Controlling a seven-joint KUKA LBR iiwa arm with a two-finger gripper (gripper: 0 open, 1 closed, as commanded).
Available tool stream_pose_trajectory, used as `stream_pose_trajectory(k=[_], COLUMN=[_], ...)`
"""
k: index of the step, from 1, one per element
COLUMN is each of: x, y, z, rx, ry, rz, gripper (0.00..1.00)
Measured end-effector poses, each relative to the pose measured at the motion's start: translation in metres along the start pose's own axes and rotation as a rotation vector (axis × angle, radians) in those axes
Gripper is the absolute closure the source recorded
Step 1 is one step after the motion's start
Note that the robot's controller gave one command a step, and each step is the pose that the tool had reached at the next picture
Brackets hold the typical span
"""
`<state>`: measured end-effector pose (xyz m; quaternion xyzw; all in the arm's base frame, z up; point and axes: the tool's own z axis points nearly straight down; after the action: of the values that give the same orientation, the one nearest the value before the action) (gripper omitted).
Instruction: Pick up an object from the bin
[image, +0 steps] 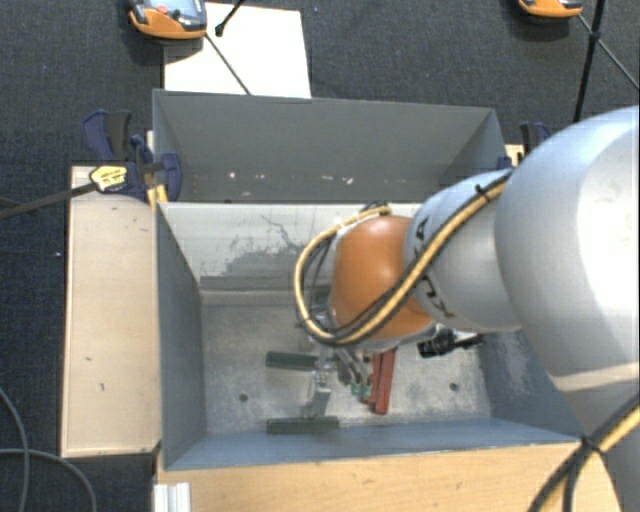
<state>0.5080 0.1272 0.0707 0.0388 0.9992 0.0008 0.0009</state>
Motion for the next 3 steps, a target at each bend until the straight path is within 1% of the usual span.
stream_pose_trajectory(k=[1,2,3], x=[0.001,0.001,0.003], y=[0.0,0.0,0.0], z=[0.0,0.0,-0.088], rx=[0.0,0.0,0.0], ry=[0.001,0.001,0.001], rz=[0.003,0.004,-0.019], gripper=[1.0,1.0,1.0])
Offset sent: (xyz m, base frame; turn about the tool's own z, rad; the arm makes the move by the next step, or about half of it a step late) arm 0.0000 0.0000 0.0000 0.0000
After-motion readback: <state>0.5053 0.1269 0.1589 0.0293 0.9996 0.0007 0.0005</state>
